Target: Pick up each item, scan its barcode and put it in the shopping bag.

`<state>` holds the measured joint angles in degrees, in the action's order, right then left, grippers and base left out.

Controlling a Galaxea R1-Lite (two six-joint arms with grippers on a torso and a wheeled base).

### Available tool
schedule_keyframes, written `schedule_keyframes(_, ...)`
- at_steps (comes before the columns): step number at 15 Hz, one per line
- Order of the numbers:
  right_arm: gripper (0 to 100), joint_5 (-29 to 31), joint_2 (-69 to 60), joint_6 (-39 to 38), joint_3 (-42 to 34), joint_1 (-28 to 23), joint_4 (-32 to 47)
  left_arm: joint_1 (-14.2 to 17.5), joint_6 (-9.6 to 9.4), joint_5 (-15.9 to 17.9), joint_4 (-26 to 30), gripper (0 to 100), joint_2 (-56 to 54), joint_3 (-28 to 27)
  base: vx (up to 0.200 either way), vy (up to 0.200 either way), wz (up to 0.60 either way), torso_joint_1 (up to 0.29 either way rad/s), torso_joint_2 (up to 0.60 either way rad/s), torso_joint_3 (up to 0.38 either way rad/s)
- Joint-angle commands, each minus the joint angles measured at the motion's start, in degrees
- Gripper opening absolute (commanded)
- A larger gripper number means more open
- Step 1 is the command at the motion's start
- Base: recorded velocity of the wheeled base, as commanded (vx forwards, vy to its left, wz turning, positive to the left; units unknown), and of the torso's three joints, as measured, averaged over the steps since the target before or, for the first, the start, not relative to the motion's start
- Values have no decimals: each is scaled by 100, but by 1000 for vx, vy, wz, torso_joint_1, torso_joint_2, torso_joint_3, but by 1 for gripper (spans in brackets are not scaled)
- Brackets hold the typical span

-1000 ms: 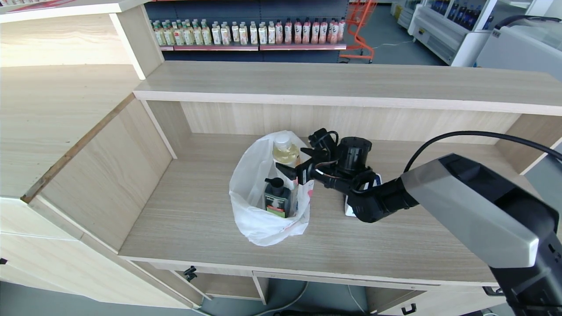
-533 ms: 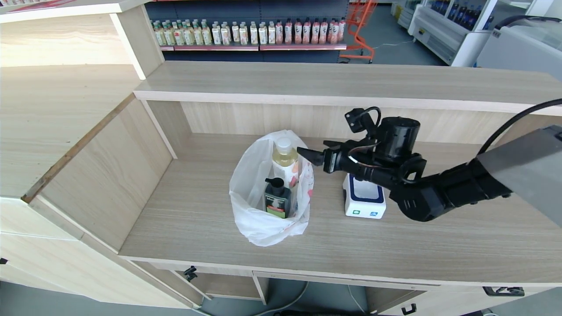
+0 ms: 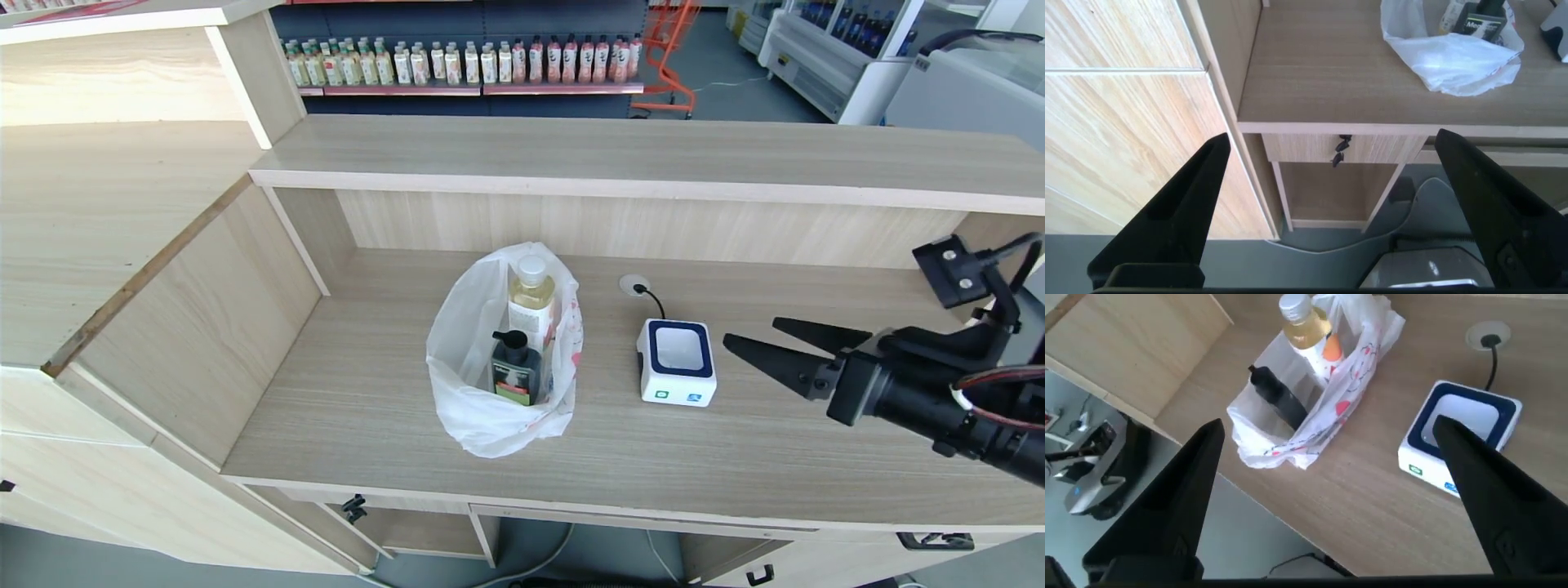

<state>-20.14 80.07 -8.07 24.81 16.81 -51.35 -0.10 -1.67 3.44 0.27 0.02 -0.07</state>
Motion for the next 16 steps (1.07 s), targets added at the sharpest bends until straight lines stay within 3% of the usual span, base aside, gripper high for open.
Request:
schedule_keyframes(1,100,1,-2144,280,-1523,-846,617,1,0,-1,0,100,6,-1,0,0,0,0,0,0)
schedule_keyframes(3,100,221,-3428,324,-2120,-1233,1276,1,0,-1,0,100,6,-1,0,0,0,0,0,0)
schedule_keyframes(5,100,502,-4667,508,-2472,-1277,2059,1,0,-1,0,100,6,-1,0,0,0,0,0,0)
schedule_keyframes(9,100,1557,-7734,877,-2481,-1690,4950,1,0,-1,0,100,6,-1,0,0,0,0,0,0)
schedule_keyframes(16,100,1847,-8007,1044,-2481,-1690,4985,1,0,-1,0,100,6,-1,0,0,0,0,0,0)
